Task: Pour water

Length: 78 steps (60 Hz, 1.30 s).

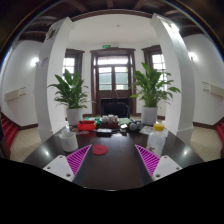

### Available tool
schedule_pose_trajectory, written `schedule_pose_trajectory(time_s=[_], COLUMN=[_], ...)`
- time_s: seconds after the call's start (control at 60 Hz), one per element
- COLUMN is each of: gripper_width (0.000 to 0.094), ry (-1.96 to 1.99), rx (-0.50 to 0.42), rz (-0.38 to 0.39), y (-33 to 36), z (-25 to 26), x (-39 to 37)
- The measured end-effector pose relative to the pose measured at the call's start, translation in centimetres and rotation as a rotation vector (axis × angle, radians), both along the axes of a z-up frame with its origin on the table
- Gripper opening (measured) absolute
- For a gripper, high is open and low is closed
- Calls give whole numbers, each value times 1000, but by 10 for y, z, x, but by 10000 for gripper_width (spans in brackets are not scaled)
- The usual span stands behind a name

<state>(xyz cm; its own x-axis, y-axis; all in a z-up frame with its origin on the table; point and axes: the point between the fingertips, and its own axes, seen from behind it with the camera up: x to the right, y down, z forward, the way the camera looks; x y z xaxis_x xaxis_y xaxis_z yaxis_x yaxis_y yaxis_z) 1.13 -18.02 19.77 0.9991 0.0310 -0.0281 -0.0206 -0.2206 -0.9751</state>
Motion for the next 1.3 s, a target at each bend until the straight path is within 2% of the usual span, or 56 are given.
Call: schedule_pose_trajectory(time_s=[0.217,0.4,0.65,0.667,0.683,0.7,0.75,0.833,0.867,0.883,0.9,0.967,1.167,1.3], gripper_width=[846,838,819,800,742,747,579,548,516,497,473,410,409,408], ry=[-49,-48,-58,-56,-54,-51,-48,-55,-50,-45,-42,-55,-82,-226], rx=[3,6,9,12,17,23,29,20,13,8,12,23,-5,-20], rz=[-148,-201,-165,-162,-157,-153,-146,-127,-128,-128,-132,-132,-150,-85], y=[21,72,125,128,131,133,139,154,155,172,156,164,170,168], z=[4,22,47,48,51,54,58,56,57,73,62,70,70,85], x=[96,150,179,180,182,183,186,191,192,199,188,190,185,157])
